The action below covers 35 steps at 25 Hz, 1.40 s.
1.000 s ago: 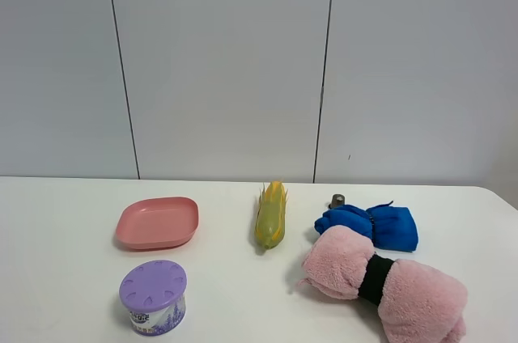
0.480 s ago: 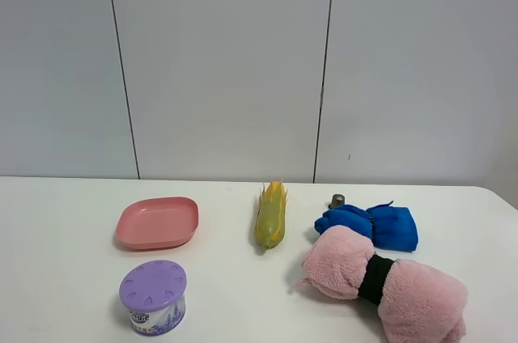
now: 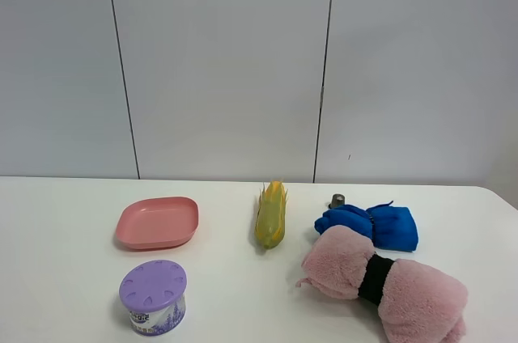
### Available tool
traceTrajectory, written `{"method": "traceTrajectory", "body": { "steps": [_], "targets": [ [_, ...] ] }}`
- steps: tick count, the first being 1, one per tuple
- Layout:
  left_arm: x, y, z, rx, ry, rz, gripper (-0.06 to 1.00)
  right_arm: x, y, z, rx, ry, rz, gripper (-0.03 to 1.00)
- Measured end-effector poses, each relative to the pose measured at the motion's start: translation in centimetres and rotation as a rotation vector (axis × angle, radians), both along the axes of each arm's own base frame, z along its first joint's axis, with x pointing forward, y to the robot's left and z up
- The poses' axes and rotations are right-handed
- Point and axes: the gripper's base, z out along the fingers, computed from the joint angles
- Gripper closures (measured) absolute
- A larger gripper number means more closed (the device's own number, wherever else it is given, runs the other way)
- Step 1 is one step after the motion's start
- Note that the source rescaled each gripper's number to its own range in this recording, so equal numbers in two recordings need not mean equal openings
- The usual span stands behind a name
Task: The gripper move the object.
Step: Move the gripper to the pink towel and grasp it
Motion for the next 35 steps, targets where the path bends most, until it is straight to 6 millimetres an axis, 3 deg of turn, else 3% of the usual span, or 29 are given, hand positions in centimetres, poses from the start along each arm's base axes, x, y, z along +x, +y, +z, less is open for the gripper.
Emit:
{"method": "traceTrajectory", "body": {
  "steps": [5, 10, 15, 19, 35],
  "targets": [
    [0.0, 0.0, 0.0, 0.0, 0.0, 0.0, -0.06, 6.5, 1.3, -2.9, -0.052, 0.153, 0.119, 0.11],
    [0.0, 0.0, 0.0, 0.0, 0.0, 0.0, -0.06, 10.4, 4.2, -7.2, -0.117, 0.308, 0.263, 0.11],
    [0.0, 0.0, 0.0, 0.0, 0.0, 0.0, -0.06, 12.2, 7.6, -10.6, -0.15, 0.417, 0.371, 0.11],
    [0.0, 0.0, 0.0, 0.0, 0.0, 0.0, -0.06, 13.4, 9.2, -13.2, -0.163, 0.495, 0.41, 0.11],
    [0.0, 0.0, 0.0, 0.0, 0.001, 0.0, -0.06, 17.2, 10.1, -21.9, -0.222, 0.693, 0.453, 0.11]
  ]
}}
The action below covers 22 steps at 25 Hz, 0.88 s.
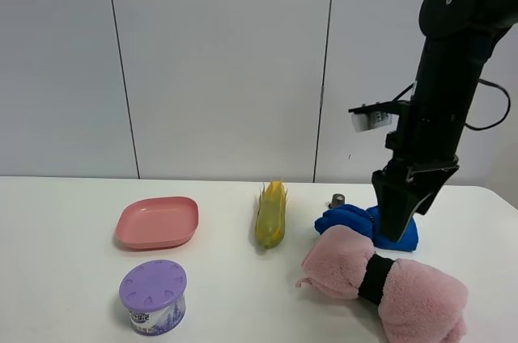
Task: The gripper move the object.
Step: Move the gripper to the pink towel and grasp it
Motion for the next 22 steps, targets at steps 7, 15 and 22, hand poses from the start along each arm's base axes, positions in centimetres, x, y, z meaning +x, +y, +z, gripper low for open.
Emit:
{"method": "traceTrajectory", "body": {
  "steps": [7, 15, 22],
  "targets": [
    [0.0, 0.0, 0.0, 0.0, 0.0, 0.0, -0.06, 0.7, 1.1, -3.6, -0.019, 0.067, 0.034, 0.11],
    [0.0, 0.0, 0.0, 0.0, 0.0, 0.0, -0.06, -0.4, 6.7, -4.7, -0.077, -0.067, 0.178, 0.12],
    [0.0, 0.0, 0.0, 0.0, 0.0, 0.0, -0.06, -0.7, 7.2, -4.7, -0.107, -0.068, 0.11, 0.12]
  ]
}}
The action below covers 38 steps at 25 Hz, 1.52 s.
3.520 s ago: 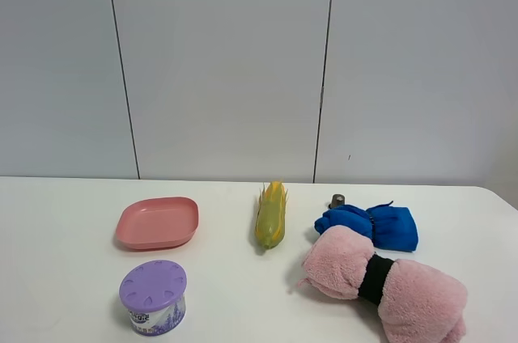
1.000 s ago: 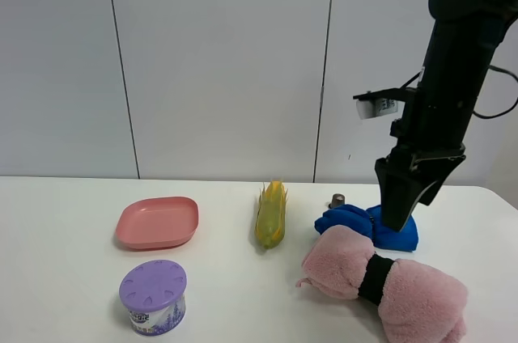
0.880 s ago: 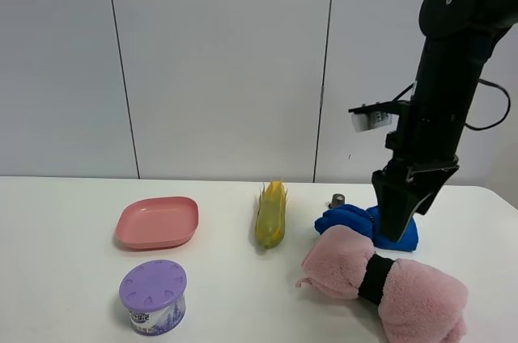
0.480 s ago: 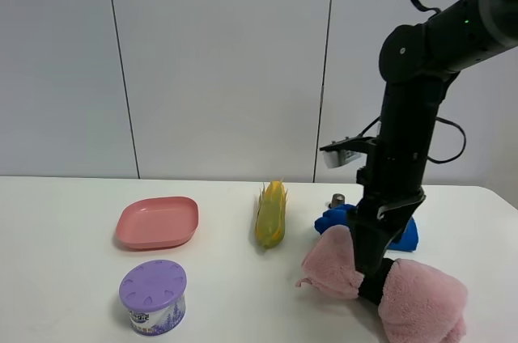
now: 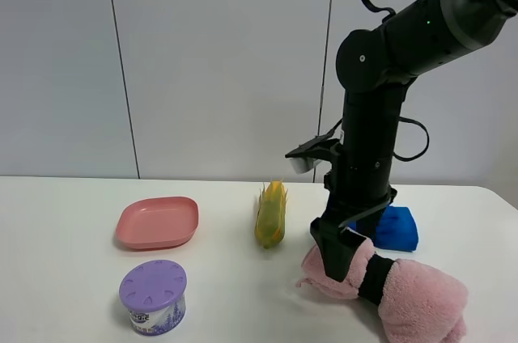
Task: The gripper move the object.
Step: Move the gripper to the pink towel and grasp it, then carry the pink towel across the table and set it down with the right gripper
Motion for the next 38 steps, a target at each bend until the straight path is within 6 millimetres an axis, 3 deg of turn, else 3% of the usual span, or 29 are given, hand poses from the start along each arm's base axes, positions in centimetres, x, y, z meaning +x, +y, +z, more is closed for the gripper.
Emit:
{"method": "traceTrajectory", "body": {
  "steps": [14, 24, 27, 28, 29, 32, 33, 38],
  "targets": [
    [0.0, 0.0, 0.0, 0.0, 0.0, 0.0, -0.06, -0.1, -0.6, -0.3, -0.076, 0.018, -0.054, 0.12],
    [0.0, 0.0, 0.0, 0.0, 0.0, 0.0, -0.06, 0.1, -0.6, -6.2, -0.161, 0.154, -0.055, 0.14],
    [0.0, 0.0, 0.0, 0.0, 0.0, 0.0, -0.06, 0.1, -0.6, -6.5, -0.162, 0.155, -0.066, 0.3],
    [0.0, 0.0, 0.0, 0.0, 0.0, 0.0, -0.06, 0.1, -0.6, -6.5, -0.162, 0.155, -0.066, 0.3],
    [0.0, 0.0, 0.0, 0.0, 0.0, 0.0, -0.06, 0.1, -0.6, -6.5, -0.163, 0.153, -0.072, 0.4],
    [0.0, 0.0, 0.0, 0.0, 0.0, 0.0, -0.06, 0.1, -0.6, -6.5, -0.171, 0.156, -0.102, 0.92],
    [0.0, 0.0, 0.0, 0.0, 0.0, 0.0, -0.06, 0.0, -0.7, -6.4, -0.177, 0.163, -0.12, 0.97],
    [0.0, 0.0, 0.0, 0.0, 0.0, 0.0, -0.06, -0.1, -0.8, -6.2, -0.19, 0.164, -0.166, 0.97]
  ]
}}
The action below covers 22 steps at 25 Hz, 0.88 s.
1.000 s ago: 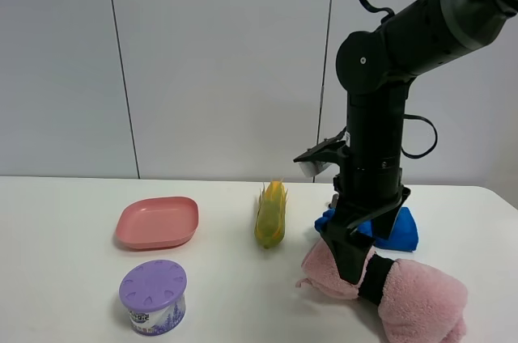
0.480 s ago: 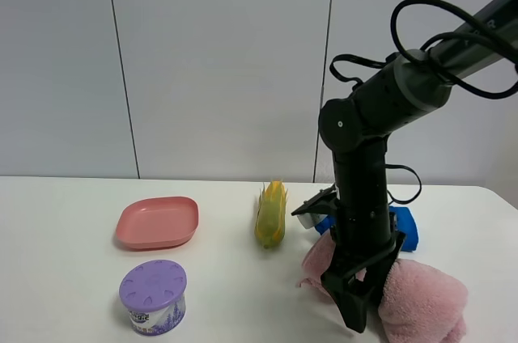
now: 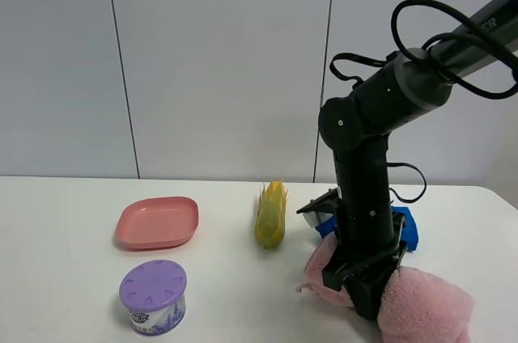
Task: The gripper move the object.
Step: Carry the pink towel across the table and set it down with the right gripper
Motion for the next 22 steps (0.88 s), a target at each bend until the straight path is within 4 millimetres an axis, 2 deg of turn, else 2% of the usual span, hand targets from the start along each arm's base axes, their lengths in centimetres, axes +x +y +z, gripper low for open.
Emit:
{"method": "traceTrajectory", "body": {
  "steps": [3, 5, 10, 14, 16, 19, 22],
  "targets": [
    [0.0, 0.0, 0.0, 0.0, 0.0, 0.0, -0.06, 0.2, 0.3, 1.3, 0.027, -0.032, -0.008, 0.97],
    [0.0, 0.0, 0.0, 0.0, 0.0, 0.0, -0.06, 0.6, 1.1, 2.9, 0.073, -0.069, -0.021, 0.97],
    [0.0, 0.0, 0.0, 0.0, 0.0, 0.0, -0.06, 0.7, 6.6, 8.1, 0.212, -0.149, 0.058, 0.97],
    [0.0, 0.0, 0.0, 0.0, 0.0, 0.0, -0.06, -0.4, 12.6, 14.2, 0.347, -0.315, 0.199, 0.97],
    [0.0, 0.0, 0.0, 0.0, 0.0, 0.0, -0.06, -0.9, 14.7, 17.0, 0.43, -0.404, 0.195, 0.97],
    [0.0, 0.0, 0.0, 0.0, 0.0, 0.0, -0.06, -1.1, 16.3, 20.9, 0.55, -0.53, 0.167, 0.97],
    [0.0, 0.0, 0.0, 0.0, 0.0, 0.0, -0.06, -0.5, 17.1, 22.7, 0.632, -0.616, 0.154, 0.97]
  ]
}}
